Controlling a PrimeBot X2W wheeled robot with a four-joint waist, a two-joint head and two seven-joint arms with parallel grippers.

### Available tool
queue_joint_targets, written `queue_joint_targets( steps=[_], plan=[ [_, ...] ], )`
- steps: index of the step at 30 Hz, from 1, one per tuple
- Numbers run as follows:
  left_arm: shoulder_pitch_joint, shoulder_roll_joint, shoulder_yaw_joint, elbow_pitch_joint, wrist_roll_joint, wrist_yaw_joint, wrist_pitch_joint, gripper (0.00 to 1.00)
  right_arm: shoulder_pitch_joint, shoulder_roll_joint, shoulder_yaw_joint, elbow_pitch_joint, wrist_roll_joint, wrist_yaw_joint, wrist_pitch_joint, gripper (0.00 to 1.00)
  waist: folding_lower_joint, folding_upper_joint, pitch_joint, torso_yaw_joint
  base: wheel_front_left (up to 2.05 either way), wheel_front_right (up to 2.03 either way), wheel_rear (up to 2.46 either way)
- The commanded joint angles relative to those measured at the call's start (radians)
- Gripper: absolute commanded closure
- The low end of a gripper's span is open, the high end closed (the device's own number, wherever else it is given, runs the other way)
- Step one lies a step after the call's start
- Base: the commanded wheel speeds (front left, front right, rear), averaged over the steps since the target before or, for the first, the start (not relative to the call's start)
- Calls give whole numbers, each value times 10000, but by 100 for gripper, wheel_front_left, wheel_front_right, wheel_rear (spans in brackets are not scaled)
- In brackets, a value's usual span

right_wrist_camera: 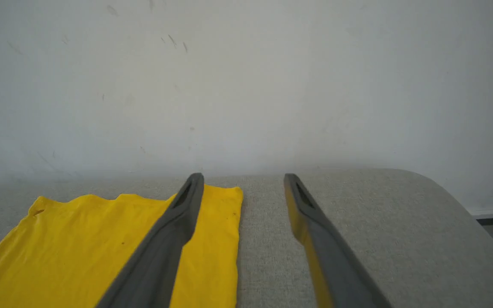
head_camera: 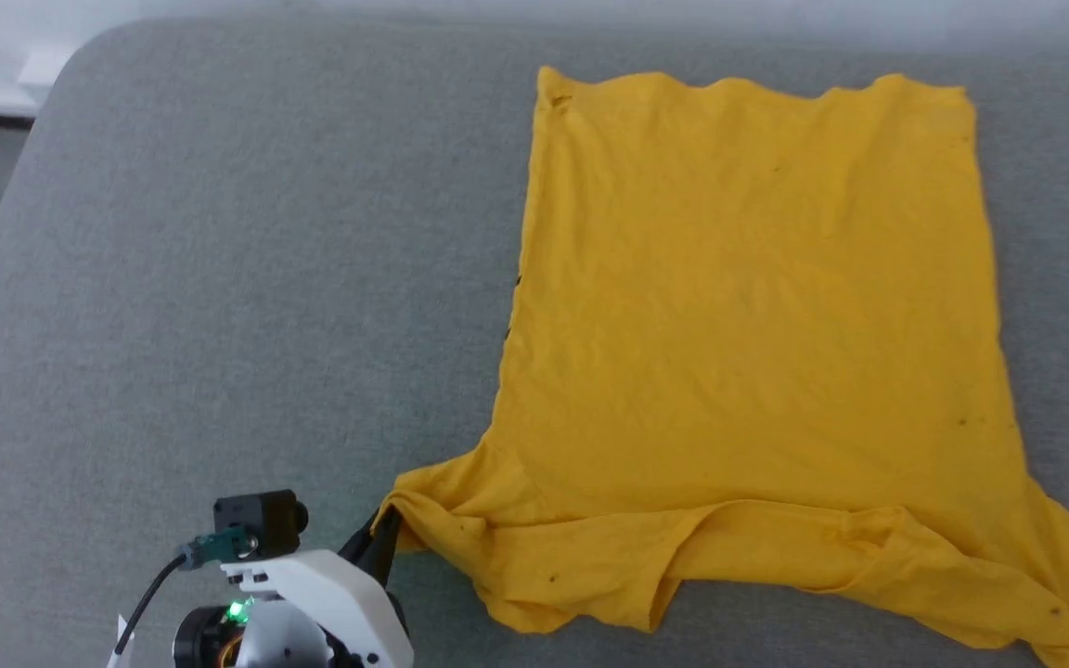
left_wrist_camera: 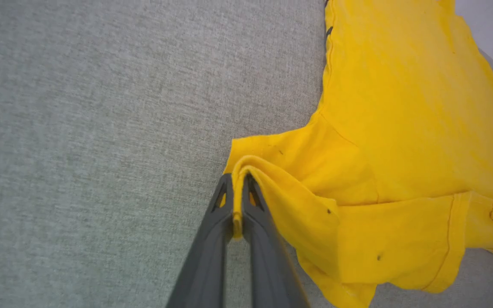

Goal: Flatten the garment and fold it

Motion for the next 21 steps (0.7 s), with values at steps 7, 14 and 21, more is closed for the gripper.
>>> queue_joint_targets(
  steps=[7,14,21],
  plan=[
    [-520,-348,-347,-204,88,-255,-371,100,-2311,-818,-325,1696,-607,-9,1323,0,-2,0,1992,1585,0,0,0],
    [-749,-651,-588,-380,37,-463,-749,100,-3943,-1375,-1117,2359,-1489,-9,3221,0,-2,0,3122,2304,0,0,0],
    [-862,-854,-770,-418,-32,-589,-1024,100,-4943,-1356,-1813,2081,-2381,-9,5614,0,-2,0,3943,2535,0,0,0]
  ],
)
